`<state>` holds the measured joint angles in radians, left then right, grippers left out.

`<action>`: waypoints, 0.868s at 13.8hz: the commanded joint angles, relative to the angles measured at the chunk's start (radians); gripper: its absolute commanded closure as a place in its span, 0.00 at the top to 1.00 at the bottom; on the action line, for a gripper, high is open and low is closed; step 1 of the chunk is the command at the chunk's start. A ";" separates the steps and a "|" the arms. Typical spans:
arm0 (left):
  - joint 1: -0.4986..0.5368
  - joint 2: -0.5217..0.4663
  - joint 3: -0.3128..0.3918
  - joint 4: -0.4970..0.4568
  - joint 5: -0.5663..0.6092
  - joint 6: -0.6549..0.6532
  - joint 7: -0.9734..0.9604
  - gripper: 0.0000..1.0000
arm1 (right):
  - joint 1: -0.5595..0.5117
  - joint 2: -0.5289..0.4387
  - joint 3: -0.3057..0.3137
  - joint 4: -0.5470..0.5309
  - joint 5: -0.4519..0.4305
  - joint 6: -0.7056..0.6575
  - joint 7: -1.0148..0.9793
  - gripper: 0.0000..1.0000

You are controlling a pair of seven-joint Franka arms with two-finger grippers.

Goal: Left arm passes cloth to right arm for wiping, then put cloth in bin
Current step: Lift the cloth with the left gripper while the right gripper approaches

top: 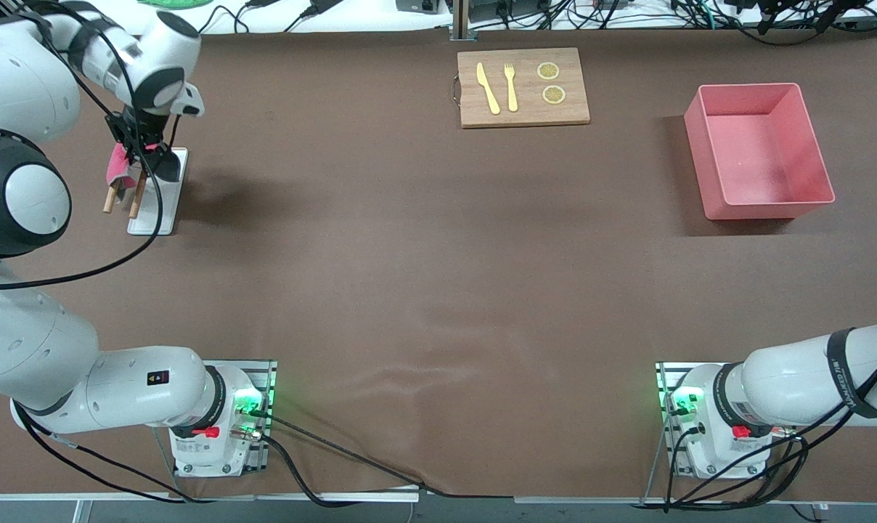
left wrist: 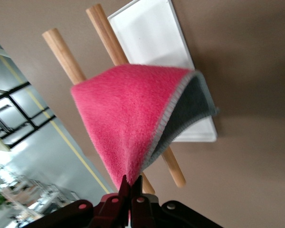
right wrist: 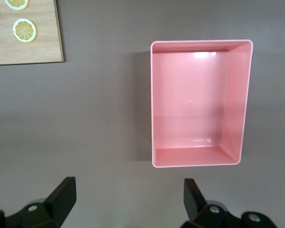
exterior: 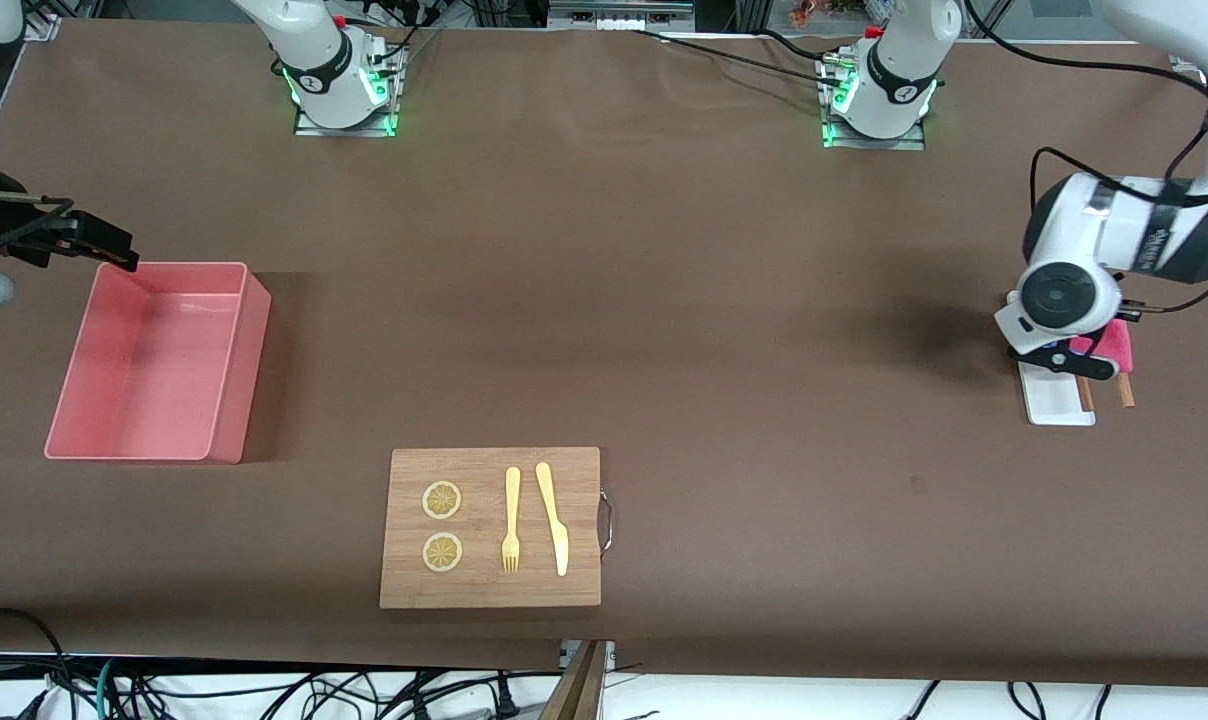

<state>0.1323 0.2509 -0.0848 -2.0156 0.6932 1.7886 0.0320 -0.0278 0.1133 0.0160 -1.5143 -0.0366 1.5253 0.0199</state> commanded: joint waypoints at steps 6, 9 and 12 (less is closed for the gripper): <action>-0.097 0.013 -0.006 0.415 -0.450 -0.422 0.050 0.00 | -0.003 0.009 0.016 -0.052 0.020 0.029 0.063 1.00; -0.111 0.013 -0.007 0.480 -0.685 -0.469 -0.107 0.00 | -0.004 0.028 0.025 -0.052 0.122 0.029 0.260 1.00; -0.163 0.013 -0.007 0.518 -0.938 -0.469 -0.416 0.00 | -0.004 0.078 0.027 -0.052 0.272 0.047 0.325 1.00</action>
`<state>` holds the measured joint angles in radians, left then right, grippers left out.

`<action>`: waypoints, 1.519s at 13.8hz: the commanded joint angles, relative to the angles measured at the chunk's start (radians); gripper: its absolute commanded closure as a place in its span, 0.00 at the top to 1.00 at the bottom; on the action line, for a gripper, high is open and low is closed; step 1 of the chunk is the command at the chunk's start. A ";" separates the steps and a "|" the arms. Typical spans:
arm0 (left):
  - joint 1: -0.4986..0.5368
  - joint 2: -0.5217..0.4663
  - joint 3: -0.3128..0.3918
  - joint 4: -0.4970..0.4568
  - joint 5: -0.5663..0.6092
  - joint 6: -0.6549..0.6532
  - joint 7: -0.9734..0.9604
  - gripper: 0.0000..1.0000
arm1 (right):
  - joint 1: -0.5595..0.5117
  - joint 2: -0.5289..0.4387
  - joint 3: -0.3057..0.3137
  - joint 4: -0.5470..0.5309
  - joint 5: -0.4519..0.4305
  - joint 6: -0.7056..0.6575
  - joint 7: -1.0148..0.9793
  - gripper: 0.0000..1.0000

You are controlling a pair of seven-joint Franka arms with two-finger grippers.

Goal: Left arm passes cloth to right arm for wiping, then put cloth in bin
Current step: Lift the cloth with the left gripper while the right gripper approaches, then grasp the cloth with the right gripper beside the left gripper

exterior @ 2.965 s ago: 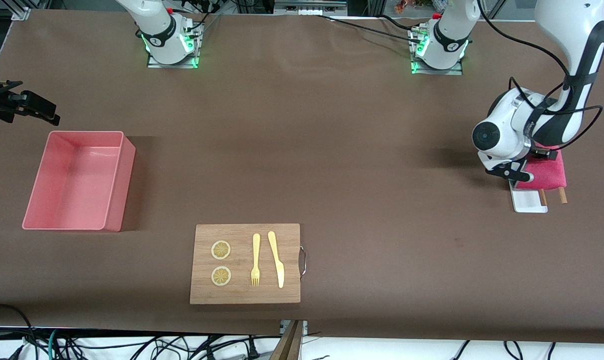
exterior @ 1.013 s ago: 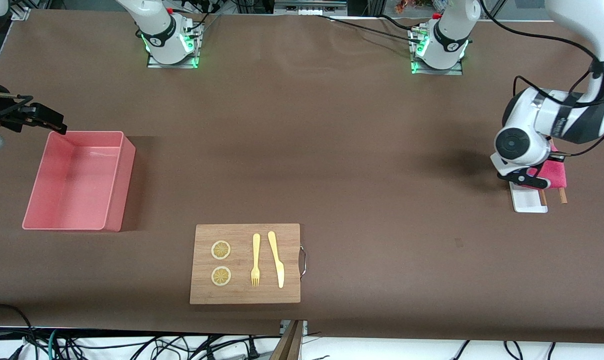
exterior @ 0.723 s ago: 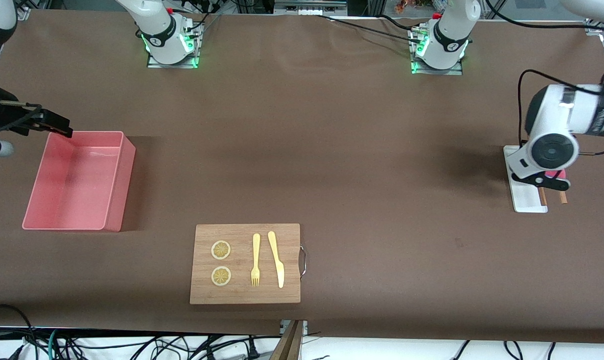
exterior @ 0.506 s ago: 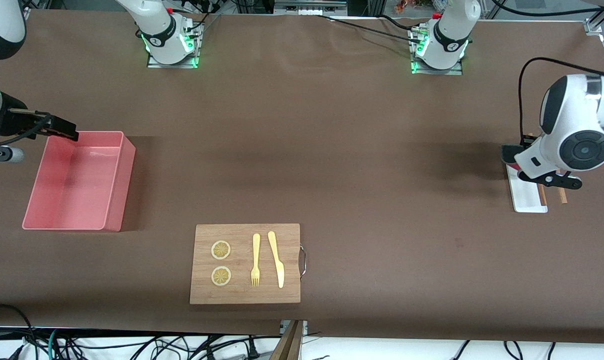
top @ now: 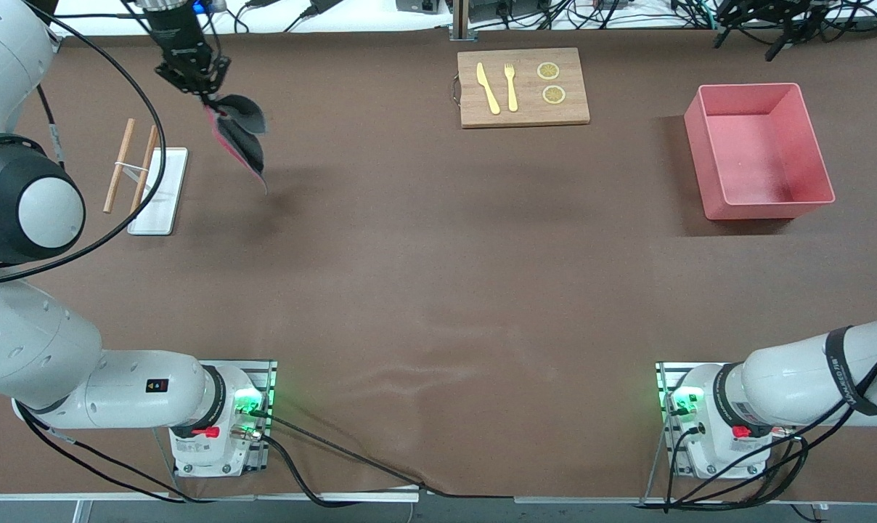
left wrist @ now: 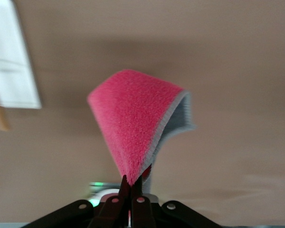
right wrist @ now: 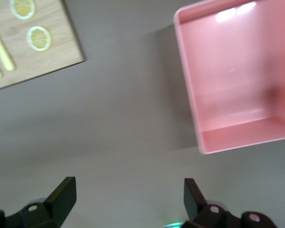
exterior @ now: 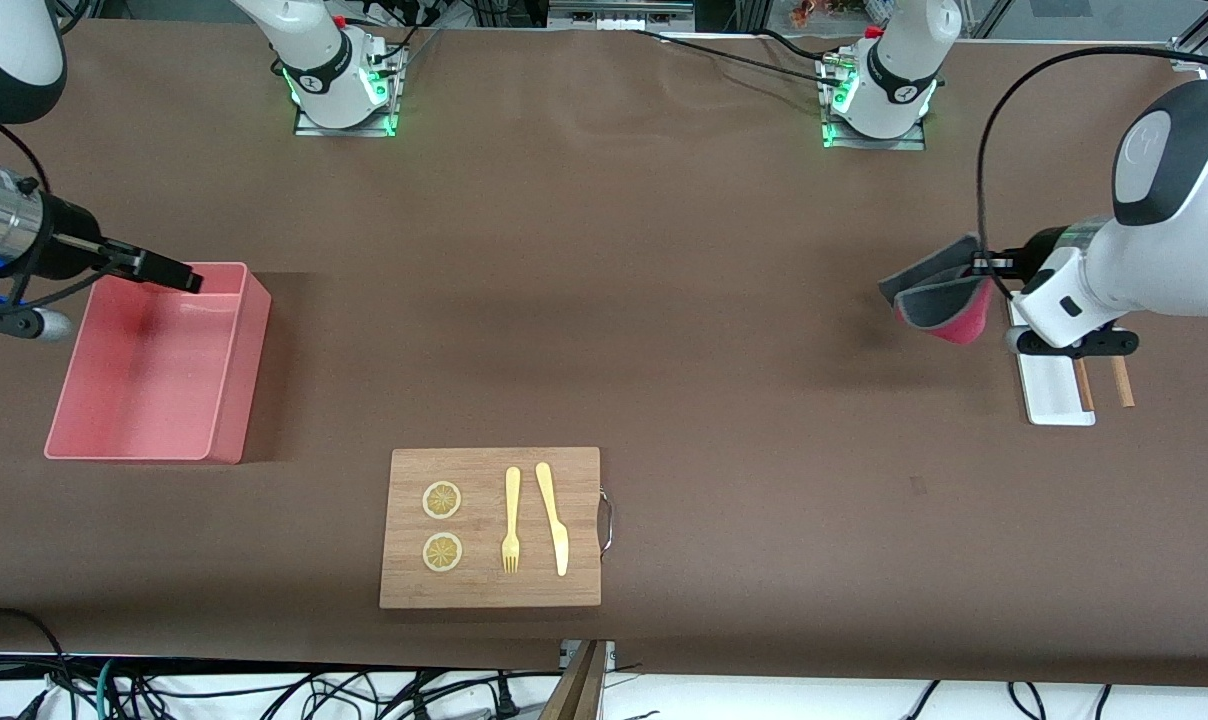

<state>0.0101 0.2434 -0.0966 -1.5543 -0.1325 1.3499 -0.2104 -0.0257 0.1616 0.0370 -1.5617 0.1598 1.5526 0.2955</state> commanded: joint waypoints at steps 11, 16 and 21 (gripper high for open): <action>-0.211 0.065 0.006 0.118 -0.683 0.410 -0.638 0.00 | 0.043 0.170 0.225 -0.004 0.106 0.243 0.496 1.00; -0.337 0.099 0.006 0.115 -0.762 0.690 -0.845 0.00 | 0.070 0.217 0.293 -0.004 0.115 0.354 0.675 1.00; -0.444 0.152 0.006 0.117 -0.857 0.946 -0.970 0.00 | 0.082 0.231 0.331 -0.008 0.233 0.435 0.884 1.00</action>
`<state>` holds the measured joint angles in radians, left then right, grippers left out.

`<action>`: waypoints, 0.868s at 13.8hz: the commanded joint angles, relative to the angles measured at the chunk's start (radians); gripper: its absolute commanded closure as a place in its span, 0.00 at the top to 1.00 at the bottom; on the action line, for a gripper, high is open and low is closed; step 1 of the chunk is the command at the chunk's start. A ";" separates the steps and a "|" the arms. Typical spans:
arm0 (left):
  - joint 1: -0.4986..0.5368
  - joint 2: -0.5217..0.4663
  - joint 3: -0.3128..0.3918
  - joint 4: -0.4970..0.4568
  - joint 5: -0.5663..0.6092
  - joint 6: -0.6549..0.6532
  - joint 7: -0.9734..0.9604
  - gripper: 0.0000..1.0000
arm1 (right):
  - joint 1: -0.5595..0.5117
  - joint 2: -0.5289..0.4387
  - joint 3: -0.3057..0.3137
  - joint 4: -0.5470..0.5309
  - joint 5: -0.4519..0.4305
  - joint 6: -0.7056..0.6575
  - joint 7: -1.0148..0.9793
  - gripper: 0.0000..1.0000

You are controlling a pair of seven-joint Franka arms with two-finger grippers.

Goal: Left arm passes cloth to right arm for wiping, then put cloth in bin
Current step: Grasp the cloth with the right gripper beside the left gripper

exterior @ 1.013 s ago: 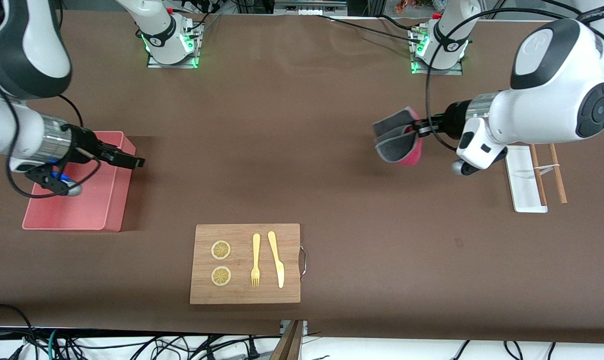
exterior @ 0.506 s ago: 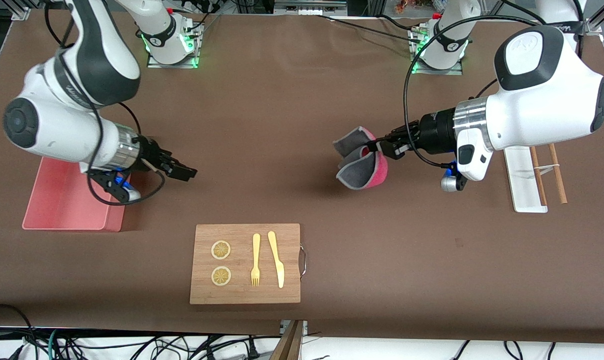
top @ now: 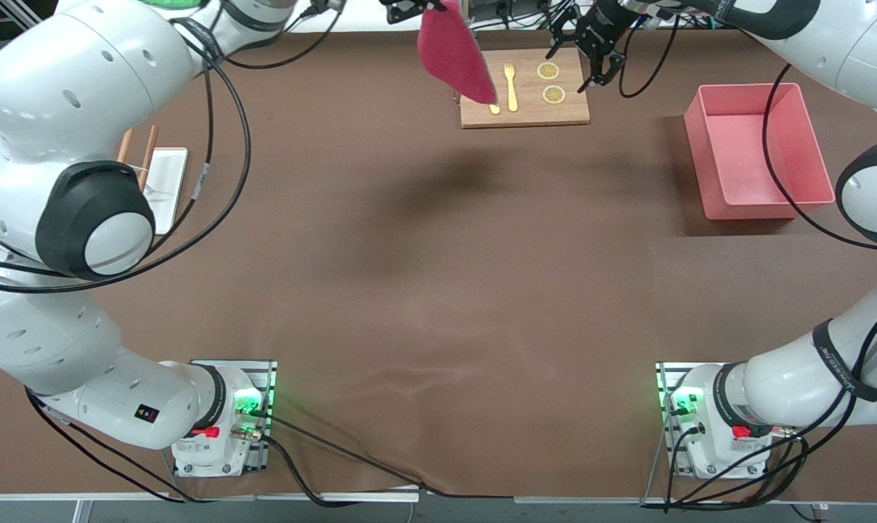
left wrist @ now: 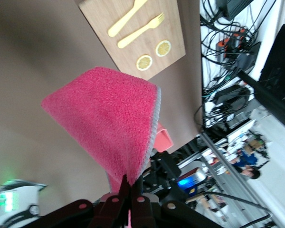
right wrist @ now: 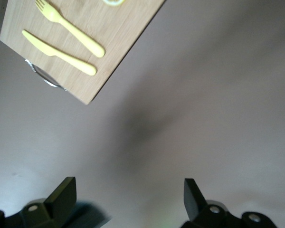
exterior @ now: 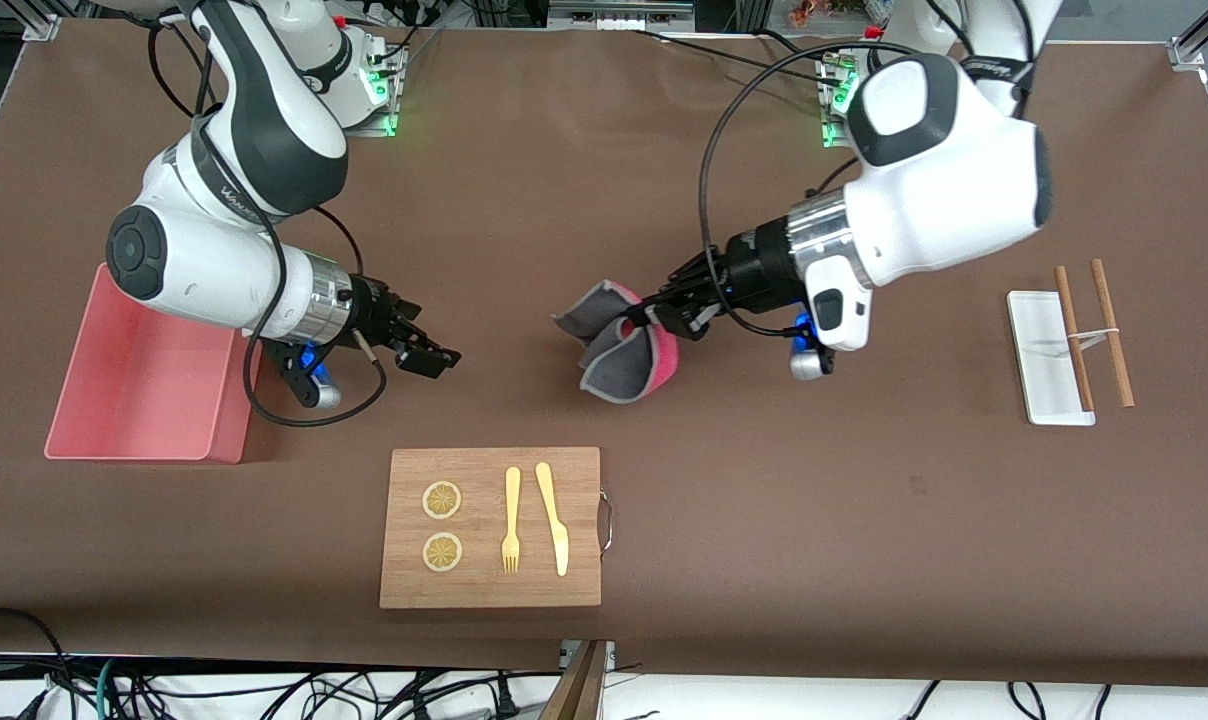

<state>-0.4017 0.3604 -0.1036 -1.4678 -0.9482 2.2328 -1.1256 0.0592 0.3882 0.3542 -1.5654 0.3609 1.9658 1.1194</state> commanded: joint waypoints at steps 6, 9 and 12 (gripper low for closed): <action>-0.068 0.064 0.013 0.032 -0.081 0.166 -0.105 0.00 | 0.002 0.005 0.035 -0.057 0.194 0.071 0.204 1.00; -0.074 0.064 0.013 0.034 -0.080 0.166 -0.105 0.00 | 0.002 0.005 0.049 -0.085 0.208 0.128 0.218 1.00; -0.074 0.064 0.013 0.034 -0.080 0.166 -0.105 0.00 | 0.004 0.014 0.051 -0.088 0.253 0.168 0.238 1.00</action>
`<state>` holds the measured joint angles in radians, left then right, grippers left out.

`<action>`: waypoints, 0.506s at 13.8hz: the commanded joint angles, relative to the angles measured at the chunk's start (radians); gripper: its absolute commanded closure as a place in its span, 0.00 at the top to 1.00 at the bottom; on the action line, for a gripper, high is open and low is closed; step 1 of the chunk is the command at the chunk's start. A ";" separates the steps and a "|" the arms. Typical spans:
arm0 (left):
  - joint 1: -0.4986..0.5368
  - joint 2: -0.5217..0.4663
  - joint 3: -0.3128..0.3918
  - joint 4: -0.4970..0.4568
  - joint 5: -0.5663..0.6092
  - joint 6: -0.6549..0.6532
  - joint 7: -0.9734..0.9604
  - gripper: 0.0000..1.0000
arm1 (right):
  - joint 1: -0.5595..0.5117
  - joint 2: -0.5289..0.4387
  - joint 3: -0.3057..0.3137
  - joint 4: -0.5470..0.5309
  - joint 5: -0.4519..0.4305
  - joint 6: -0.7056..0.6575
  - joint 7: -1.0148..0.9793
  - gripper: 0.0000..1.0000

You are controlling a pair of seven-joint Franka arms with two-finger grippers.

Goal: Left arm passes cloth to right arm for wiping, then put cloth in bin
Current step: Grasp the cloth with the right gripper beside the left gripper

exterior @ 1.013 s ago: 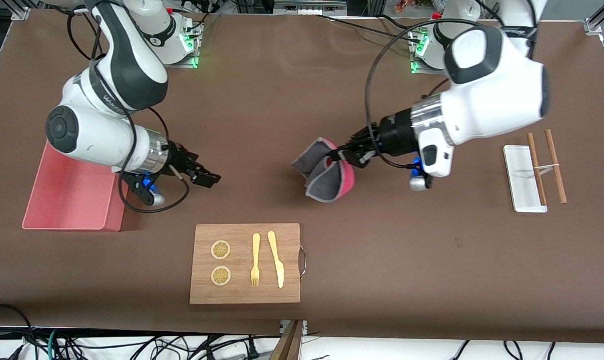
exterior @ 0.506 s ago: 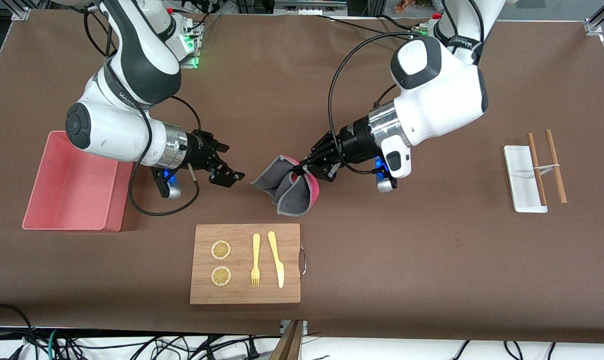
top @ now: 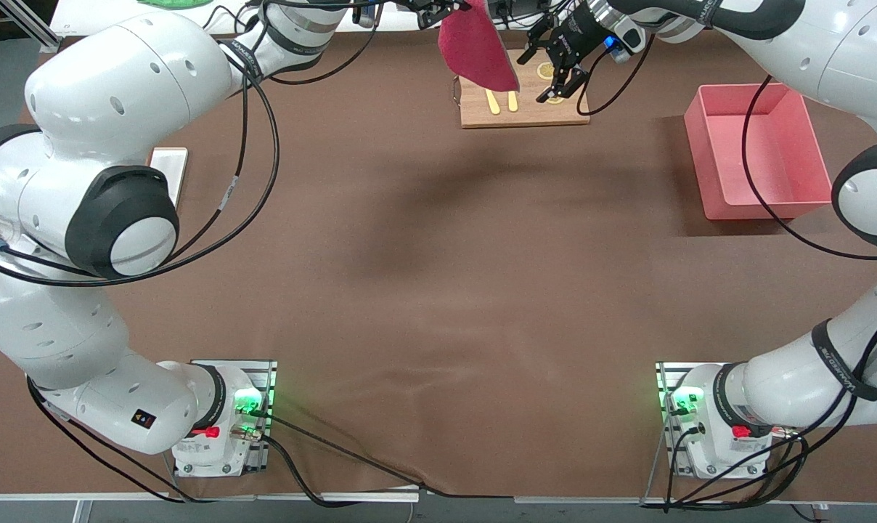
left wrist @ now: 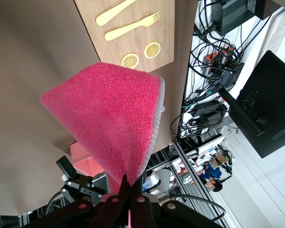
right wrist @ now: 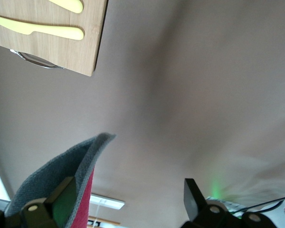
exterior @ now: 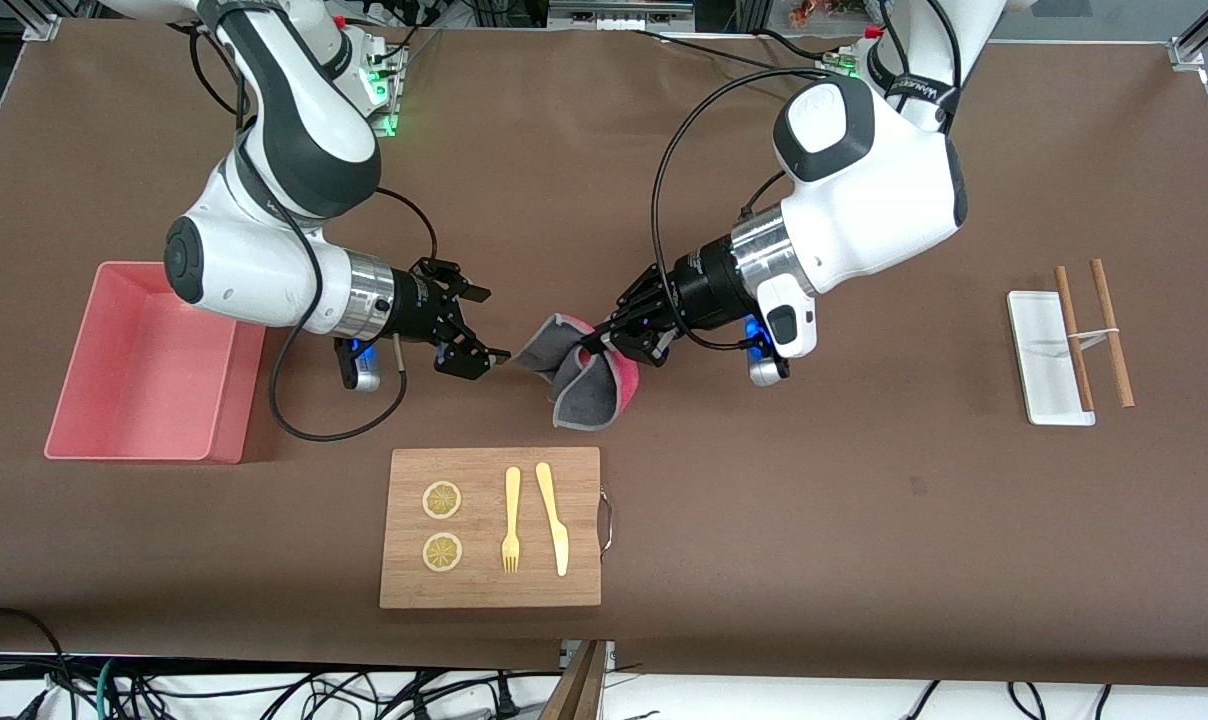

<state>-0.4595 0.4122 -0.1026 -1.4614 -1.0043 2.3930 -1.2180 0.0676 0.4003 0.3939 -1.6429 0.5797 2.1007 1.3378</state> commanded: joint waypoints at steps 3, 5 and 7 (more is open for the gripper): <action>-0.018 0.011 0.012 0.027 -0.022 0.006 -0.012 0.00 | 0.018 0.025 0.013 -0.018 0.046 0.054 0.043 1.00; -0.018 0.013 0.012 0.027 -0.020 0.006 -0.011 0.00 | 0.023 0.038 0.019 -0.023 0.064 0.113 0.070 1.00; -0.016 0.013 0.012 0.027 -0.019 0.006 -0.011 0.00 | 0.032 0.043 0.020 -0.022 0.065 0.128 0.073 1.00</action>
<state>-0.4604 0.4126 -0.1026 -1.4605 -1.0043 2.3930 -1.2190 0.0955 0.4422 0.4046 -1.6574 0.6230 2.2004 1.3942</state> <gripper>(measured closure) 0.974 0.000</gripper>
